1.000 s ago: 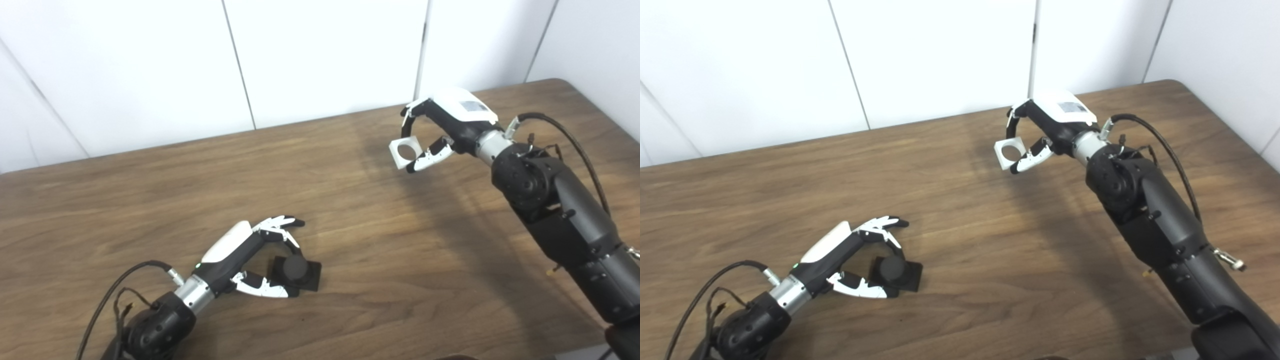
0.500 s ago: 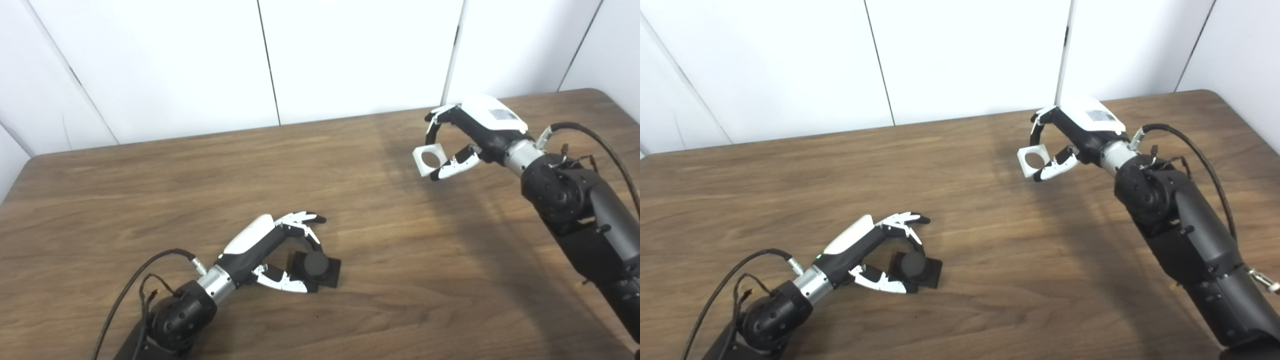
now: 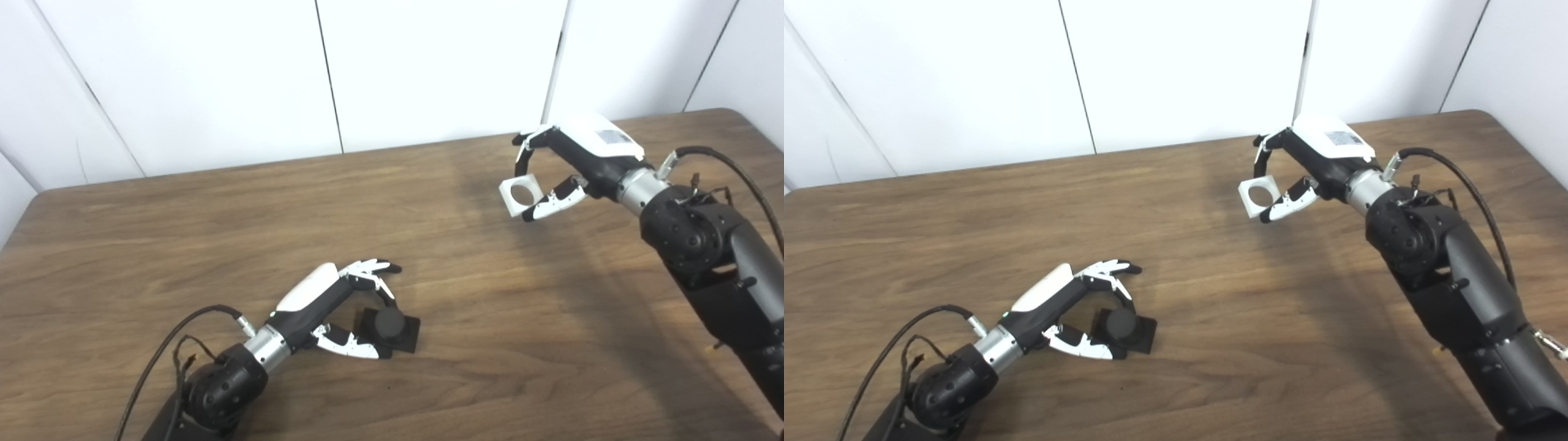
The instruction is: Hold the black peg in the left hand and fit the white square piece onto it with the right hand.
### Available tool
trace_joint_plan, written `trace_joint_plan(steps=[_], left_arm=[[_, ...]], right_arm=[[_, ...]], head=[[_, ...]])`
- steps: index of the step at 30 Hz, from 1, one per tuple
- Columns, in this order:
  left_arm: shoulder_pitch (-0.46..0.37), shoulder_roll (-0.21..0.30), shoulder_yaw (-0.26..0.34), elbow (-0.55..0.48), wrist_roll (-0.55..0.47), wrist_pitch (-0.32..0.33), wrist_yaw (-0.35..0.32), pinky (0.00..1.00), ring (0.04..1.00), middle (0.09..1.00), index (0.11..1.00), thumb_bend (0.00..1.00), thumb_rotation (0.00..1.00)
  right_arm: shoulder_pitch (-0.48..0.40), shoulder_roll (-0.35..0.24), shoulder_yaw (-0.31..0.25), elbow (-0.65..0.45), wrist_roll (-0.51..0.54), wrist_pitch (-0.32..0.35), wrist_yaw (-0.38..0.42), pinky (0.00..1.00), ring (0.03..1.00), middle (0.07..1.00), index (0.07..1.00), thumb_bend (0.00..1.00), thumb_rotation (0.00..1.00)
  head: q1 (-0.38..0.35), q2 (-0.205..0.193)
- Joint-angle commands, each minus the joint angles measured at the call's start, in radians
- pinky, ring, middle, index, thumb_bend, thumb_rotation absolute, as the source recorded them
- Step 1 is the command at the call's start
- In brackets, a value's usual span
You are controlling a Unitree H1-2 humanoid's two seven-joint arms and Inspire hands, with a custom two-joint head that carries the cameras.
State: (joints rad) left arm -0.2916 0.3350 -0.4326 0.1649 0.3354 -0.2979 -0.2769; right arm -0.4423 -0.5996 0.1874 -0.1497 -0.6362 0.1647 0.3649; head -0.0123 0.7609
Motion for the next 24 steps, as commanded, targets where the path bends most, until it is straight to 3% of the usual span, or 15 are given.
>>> trace_joint_plan(steps=[1,24], left_arm=[[0.025,-0.002,-0.042,0.038,0.053,0.048,-0.059,0.95,0.942,0.893,0.493,0.51,0.08],[0.024,-0.002,-0.041,0.037,0.052,0.054,-0.062,0.94,0.945,0.899,0.493,0.51,0.08]], right_arm=[[-0.035,-0.006,-0.016,-0.038,0.004,-0.019,-0.006,0.78,0.817,0.813,0.482,0.52,0.14],[-0.019,0.033,-0.005,-0.134,0.01,-0.026,0.041,0.76,0.812,0.806,0.482,0.52,0.14]], head=[[-0.001,0.0],[-0.003,0.013]])
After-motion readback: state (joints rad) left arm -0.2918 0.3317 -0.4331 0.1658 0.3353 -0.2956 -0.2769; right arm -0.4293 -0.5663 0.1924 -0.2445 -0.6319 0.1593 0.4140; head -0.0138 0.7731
